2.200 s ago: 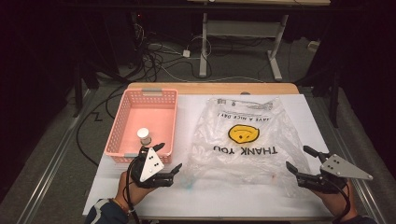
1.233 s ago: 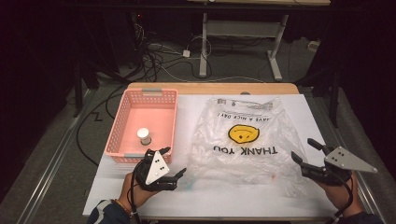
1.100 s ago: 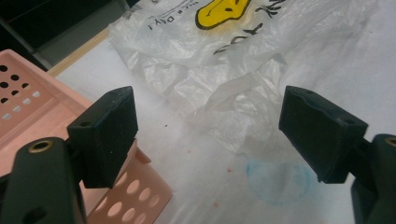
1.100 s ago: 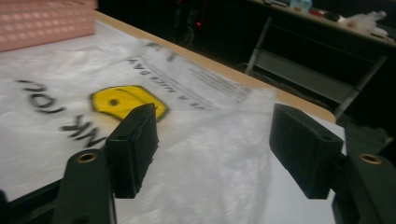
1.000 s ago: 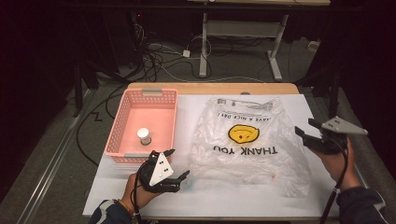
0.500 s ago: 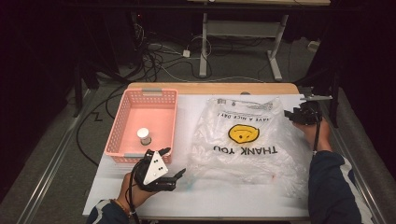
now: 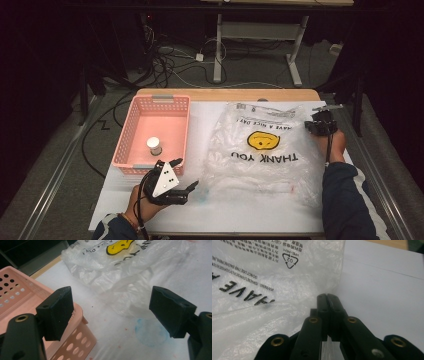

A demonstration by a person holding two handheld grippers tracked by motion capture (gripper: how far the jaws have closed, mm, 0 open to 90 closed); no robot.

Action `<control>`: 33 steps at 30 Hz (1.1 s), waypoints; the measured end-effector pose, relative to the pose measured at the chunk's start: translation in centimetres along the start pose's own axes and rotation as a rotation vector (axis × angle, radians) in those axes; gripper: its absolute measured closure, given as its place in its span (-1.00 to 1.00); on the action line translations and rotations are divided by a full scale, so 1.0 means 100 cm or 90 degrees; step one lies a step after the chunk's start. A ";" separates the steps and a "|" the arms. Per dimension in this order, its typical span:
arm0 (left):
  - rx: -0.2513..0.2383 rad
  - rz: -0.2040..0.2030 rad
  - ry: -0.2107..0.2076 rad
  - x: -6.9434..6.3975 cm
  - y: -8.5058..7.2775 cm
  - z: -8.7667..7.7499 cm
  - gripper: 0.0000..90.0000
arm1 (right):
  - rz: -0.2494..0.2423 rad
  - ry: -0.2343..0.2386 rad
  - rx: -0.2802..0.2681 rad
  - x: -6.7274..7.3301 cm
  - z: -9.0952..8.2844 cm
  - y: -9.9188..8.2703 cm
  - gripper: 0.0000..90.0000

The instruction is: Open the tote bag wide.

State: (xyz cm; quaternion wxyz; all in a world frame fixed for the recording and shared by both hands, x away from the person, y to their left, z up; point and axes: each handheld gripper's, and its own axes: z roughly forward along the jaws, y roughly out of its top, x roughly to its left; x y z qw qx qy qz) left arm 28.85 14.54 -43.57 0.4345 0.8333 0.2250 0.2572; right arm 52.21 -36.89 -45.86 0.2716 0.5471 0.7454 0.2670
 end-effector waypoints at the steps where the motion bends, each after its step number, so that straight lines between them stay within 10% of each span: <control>1: -0.002 -0.001 -0.003 0.000 0.000 0.000 -0.59 | 0.005 -0.009 -0.003 -0.001 -0.002 -0.001 1.00; 9: -0.003 0.001 0.000 0.003 -0.002 -0.003 -0.59 | 0.092 -0.055 -0.032 -0.024 -0.034 -0.017 1.00; 16: 0.008 0.007 0.023 0.007 -0.005 -0.008 -0.59 | 0.106 -0.019 -0.051 -0.020 -0.059 -0.034 1.00; 33: 0.016 0.005 0.038 0.012 -0.007 -0.014 -0.59 | 0.019 0.021 -0.050 0.005 -0.092 -0.062 0.73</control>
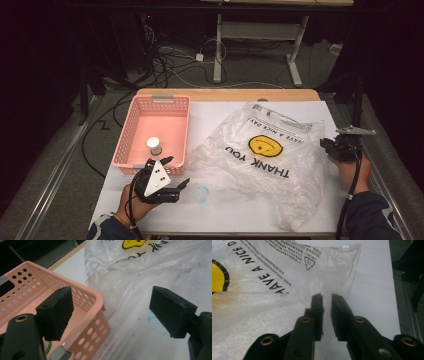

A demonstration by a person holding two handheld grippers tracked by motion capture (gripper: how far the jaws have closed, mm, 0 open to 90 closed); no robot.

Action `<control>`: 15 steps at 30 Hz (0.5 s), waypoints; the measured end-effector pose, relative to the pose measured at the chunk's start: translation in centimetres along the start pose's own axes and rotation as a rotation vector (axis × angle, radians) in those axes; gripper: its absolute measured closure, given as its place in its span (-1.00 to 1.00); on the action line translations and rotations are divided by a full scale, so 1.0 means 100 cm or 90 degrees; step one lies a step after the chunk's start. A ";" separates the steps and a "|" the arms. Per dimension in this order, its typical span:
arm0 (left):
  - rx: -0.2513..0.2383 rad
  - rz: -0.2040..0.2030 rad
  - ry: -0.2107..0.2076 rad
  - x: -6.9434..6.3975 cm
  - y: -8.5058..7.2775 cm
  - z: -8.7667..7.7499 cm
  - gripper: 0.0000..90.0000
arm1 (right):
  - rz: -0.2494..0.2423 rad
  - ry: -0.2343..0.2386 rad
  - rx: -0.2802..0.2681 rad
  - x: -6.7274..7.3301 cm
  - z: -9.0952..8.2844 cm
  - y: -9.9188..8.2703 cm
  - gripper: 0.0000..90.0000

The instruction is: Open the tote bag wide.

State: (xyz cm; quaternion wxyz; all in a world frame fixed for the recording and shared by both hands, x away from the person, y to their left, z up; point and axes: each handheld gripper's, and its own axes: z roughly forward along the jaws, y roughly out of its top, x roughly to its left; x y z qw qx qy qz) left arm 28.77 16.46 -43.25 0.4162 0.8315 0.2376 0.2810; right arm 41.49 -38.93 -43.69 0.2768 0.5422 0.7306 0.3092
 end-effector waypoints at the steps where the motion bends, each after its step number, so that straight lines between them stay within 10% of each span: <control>1: 0.002 0.001 0.001 0.000 0.000 0.000 -0.59 | -0.003 0.004 -0.002 0.000 -0.004 -0.001 0.63; 8: 0.003 -0.006 0.013 0.002 -0.001 -0.003 -0.59 | -0.022 -0.001 -0.020 0.002 -0.015 -0.001 0.46; 15: 0.006 -0.007 0.015 0.002 -0.002 -0.003 -0.59 | -0.082 0.023 -0.128 0.011 -0.036 0.008 0.24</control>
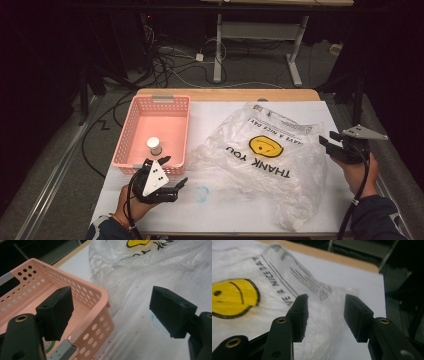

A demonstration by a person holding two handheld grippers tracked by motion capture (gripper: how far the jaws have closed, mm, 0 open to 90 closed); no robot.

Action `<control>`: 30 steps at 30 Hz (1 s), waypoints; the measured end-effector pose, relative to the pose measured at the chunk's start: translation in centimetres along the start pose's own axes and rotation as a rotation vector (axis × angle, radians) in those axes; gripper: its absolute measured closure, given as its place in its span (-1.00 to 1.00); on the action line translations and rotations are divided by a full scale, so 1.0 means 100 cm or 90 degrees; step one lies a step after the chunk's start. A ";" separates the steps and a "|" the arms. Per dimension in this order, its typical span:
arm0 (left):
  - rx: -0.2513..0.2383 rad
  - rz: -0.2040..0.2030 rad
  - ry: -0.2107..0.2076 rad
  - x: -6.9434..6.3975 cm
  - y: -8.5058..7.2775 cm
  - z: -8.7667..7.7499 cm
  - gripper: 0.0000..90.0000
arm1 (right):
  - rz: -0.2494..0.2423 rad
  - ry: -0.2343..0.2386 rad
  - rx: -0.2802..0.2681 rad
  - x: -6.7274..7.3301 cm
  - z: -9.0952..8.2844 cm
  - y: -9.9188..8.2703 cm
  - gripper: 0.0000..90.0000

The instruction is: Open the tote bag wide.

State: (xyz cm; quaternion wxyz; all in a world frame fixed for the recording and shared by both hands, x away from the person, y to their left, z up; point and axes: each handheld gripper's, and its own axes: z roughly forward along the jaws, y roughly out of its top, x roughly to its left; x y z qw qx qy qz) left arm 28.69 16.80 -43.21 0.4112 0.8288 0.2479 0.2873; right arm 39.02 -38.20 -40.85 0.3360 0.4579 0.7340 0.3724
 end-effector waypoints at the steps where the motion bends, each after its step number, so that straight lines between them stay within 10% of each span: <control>1: 0.001 0.001 0.000 0.000 0.000 0.000 -0.59 | -0.014 0.009 -0.011 0.003 -0.003 0.003 0.22; 10: 0.010 0.005 -0.007 -0.003 0.000 0.004 -0.59 | -0.075 0.187 -0.068 0.056 -0.015 0.029 0.23; 11: 0.011 0.004 -0.007 -0.002 0.000 0.005 -0.59 | -0.111 0.229 -0.068 0.079 -0.015 0.033 0.24; 19: 0.017 0.002 -0.009 -0.002 -0.001 0.006 -0.59 | -0.245 0.362 0.003 0.161 -0.001 0.028 0.16; 30: 0.023 0.007 -0.017 -0.005 -0.001 0.009 -0.59 | -0.339 0.409 0.095 0.209 0.023 0.005 0.12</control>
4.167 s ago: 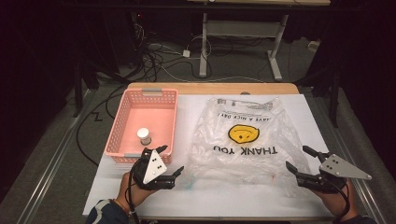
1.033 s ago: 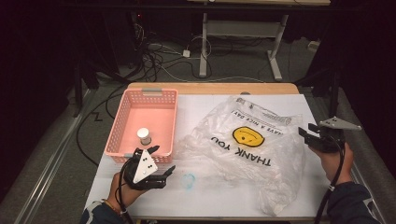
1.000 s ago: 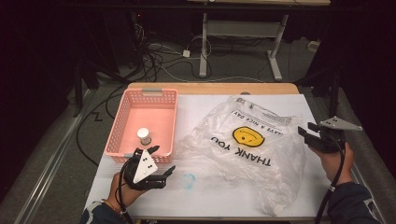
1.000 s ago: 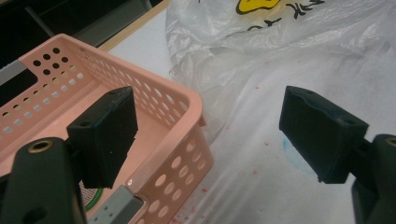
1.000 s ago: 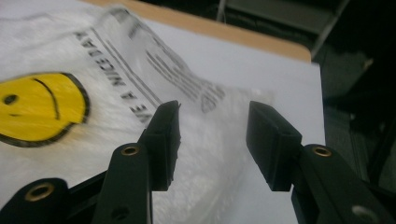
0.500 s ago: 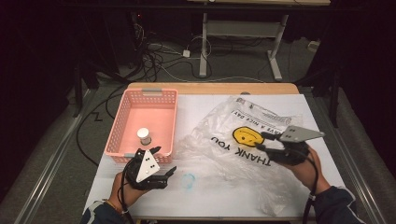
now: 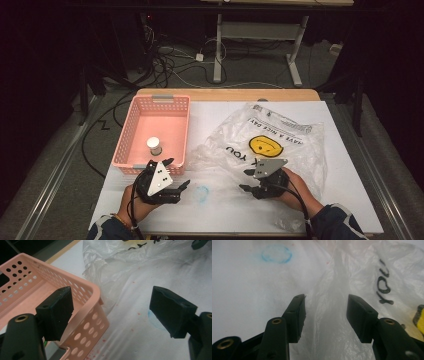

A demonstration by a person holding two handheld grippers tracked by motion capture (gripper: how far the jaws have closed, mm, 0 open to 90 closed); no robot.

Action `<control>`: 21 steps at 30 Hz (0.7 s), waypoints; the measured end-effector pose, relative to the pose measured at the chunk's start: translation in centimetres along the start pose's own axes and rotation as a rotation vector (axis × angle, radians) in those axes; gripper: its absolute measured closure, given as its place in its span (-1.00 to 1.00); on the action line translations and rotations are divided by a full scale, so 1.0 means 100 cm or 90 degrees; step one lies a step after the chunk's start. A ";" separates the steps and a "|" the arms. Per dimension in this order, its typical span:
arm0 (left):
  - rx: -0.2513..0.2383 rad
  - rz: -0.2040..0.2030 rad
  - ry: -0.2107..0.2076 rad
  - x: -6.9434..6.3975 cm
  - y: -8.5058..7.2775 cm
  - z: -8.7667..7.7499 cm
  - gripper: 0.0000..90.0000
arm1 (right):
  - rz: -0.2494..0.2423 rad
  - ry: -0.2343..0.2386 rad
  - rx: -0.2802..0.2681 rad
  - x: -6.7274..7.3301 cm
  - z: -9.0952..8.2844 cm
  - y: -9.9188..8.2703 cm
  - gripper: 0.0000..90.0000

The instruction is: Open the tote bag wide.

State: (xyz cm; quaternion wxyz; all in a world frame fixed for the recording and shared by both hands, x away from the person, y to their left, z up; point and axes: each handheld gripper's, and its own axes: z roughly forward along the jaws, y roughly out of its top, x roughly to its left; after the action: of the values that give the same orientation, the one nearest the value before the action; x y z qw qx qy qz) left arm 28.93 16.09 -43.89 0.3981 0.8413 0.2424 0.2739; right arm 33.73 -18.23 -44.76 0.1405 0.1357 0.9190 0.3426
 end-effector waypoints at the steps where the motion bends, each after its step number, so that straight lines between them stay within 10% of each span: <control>1: 0.001 0.000 0.000 0.000 0.000 0.000 -0.61 | -0.002 -0.005 0.010 0.001 0.006 -0.001 0.13; 14: 0.007 0.005 -0.007 -0.002 0.000 0.002 -0.62 | 0.008 -0.069 0.022 -0.002 0.010 -0.004 0.90; 21: 0.005 0.004 -0.006 -0.002 0.000 0.003 -0.62 | 0.025 -0.148 -0.054 -0.004 -0.013 0.004 1.00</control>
State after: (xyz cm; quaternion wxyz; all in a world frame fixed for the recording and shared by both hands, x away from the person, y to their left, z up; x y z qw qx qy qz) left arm 28.95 15.76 -44.10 0.3952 0.8447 0.2392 0.2702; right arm 33.68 -18.85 -43.48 0.2448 0.1866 0.8784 0.3656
